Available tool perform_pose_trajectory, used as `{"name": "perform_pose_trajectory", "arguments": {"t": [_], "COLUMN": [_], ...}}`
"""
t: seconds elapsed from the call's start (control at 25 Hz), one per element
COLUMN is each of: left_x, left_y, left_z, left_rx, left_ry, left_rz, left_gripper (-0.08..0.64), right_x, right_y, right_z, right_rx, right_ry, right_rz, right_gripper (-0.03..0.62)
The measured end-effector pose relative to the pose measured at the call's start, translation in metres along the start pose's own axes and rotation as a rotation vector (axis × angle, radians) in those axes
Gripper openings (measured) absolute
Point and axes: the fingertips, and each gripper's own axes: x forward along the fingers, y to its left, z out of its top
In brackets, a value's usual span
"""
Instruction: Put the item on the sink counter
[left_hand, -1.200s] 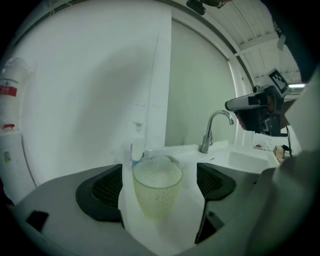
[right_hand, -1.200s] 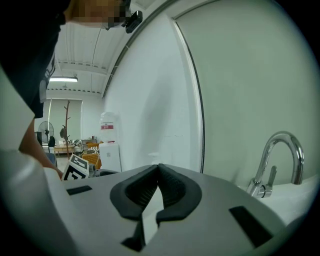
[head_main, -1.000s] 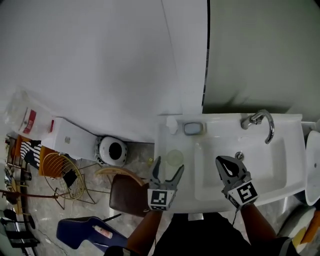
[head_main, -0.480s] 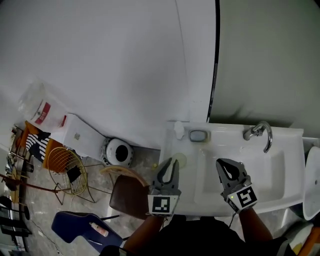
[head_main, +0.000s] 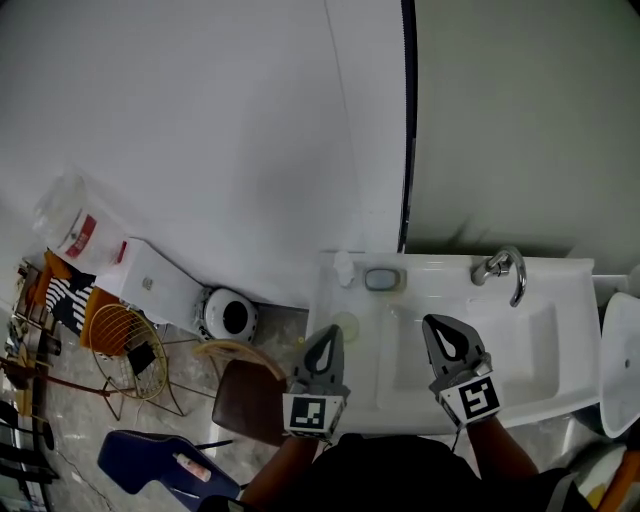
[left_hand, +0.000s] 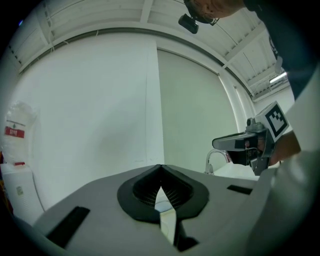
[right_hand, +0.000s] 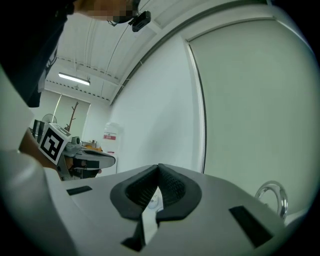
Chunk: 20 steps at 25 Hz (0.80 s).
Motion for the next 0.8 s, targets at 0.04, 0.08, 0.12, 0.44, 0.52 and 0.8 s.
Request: {"name": "perform_pose_trajectory", "arguments": {"t": [0.04, 0.08, 0.12, 0.44, 0.52, 0.8], "left_x": [0.000, -0.001, -0.002, -0.006, -0.006, -0.008], "left_y": [-0.001, -0.003, -0.006, -0.018, -0.018, -0.020], "left_z": [0.000, 0.000, 0.000, -0.003, -0.001, 0.008], "left_rx": [-0.017, -0.042, -0.063, -0.073, -0.065, -0.110], "left_ry": [-0.005, -0.011, -0.014, 0.000, 0.000, -0.011], "left_rz": [-0.003, -0.004, -0.008, -0.042, -0.042, -0.046], "left_gripper": [0.012, 0.012, 0.012, 0.012, 0.012, 0.012], "right_x": [-0.002, -0.004, -0.006, -0.014, -0.015, -0.013], "right_y": [0.000, -0.001, -0.001, 0.007, 0.007, 0.006], "right_z": [0.000, 0.000, 0.001, 0.010, 0.005, 0.011], "right_rx": [-0.003, -0.003, -0.003, 0.005, 0.007, 0.028], "right_ry": [0.005, 0.011, 0.012, -0.026, -0.007, -0.035], "right_rz": [-0.001, -0.003, -0.006, 0.017, 0.022, 0.016], "right_gripper": [0.012, 0.012, 0.012, 0.012, 0.012, 0.012]}}
